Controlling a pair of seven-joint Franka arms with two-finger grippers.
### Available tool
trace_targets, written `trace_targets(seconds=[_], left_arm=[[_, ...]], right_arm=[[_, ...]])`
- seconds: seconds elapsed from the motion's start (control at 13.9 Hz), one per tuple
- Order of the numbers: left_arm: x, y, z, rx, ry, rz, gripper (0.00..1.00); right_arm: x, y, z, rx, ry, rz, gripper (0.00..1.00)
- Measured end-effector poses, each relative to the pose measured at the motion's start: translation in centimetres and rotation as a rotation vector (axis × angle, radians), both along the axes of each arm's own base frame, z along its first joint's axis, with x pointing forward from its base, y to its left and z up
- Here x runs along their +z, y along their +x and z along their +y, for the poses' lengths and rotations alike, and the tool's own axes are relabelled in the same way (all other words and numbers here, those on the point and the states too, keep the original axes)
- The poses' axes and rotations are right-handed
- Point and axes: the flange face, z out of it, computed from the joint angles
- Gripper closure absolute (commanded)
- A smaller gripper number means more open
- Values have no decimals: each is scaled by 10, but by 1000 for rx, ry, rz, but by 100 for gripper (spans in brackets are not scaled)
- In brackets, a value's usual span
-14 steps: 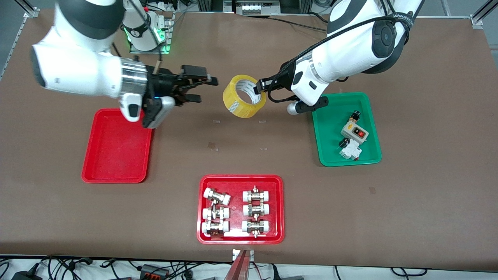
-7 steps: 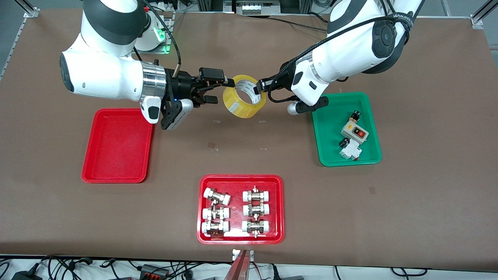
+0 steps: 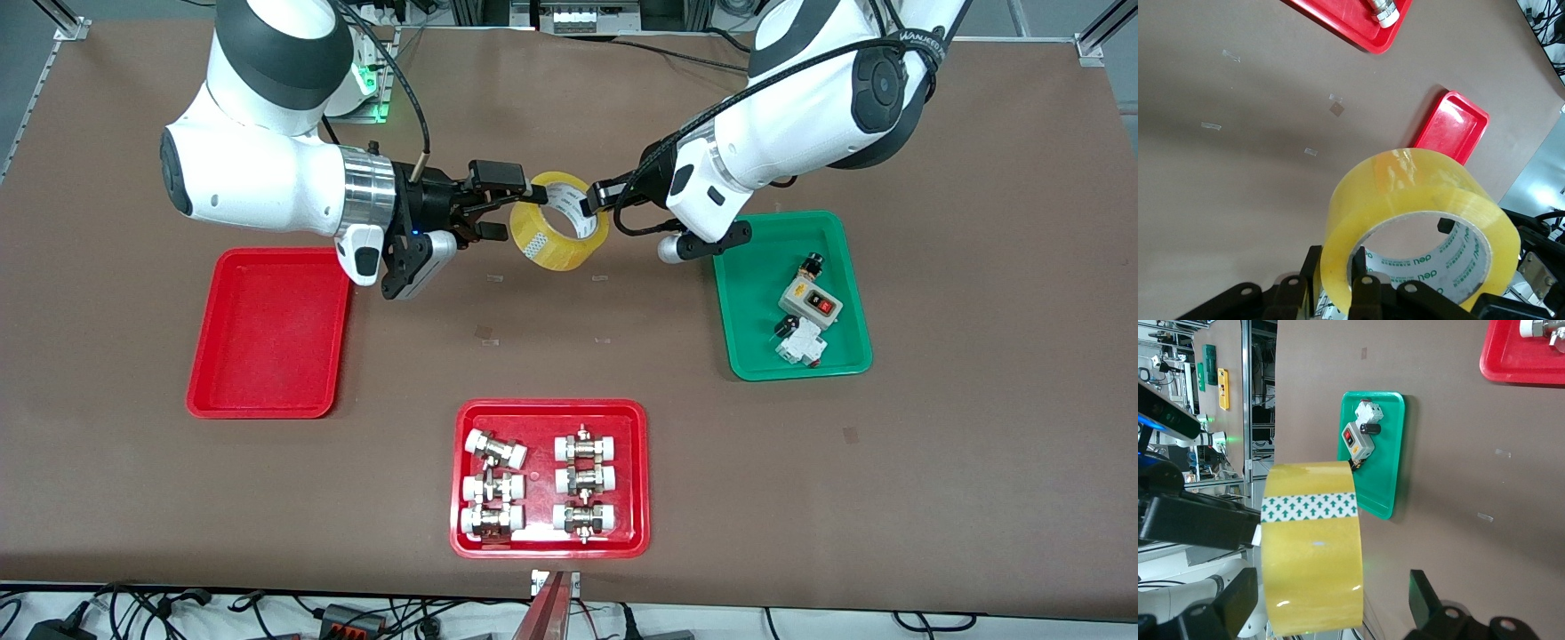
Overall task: Left arm passes tape to right arm into tray
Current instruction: 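Close the right gripper on the tape rim beside the left gripper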
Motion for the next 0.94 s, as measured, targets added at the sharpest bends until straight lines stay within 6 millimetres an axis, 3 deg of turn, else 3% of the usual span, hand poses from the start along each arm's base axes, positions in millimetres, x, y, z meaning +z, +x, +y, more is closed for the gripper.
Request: trace_targets(seconds=[0.22, 0.29, 0.43, 0.94], left_arm=[[0, 0, 0, 1, 0, 0, 90], [0, 0, 0, 1, 0, 0, 90], [0, 0, 0, 1, 1, 1, 90], [-4, 2, 1, 2, 1, 6, 90]], right_arm=[[-3, -1, 4, 14, 1, -9, 24], [-4, -1, 4, 19, 3, -15, 50], [-4, 0, 4, 20, 9, -17, 63], [1, 0, 6, 20, 22, -22, 67]])
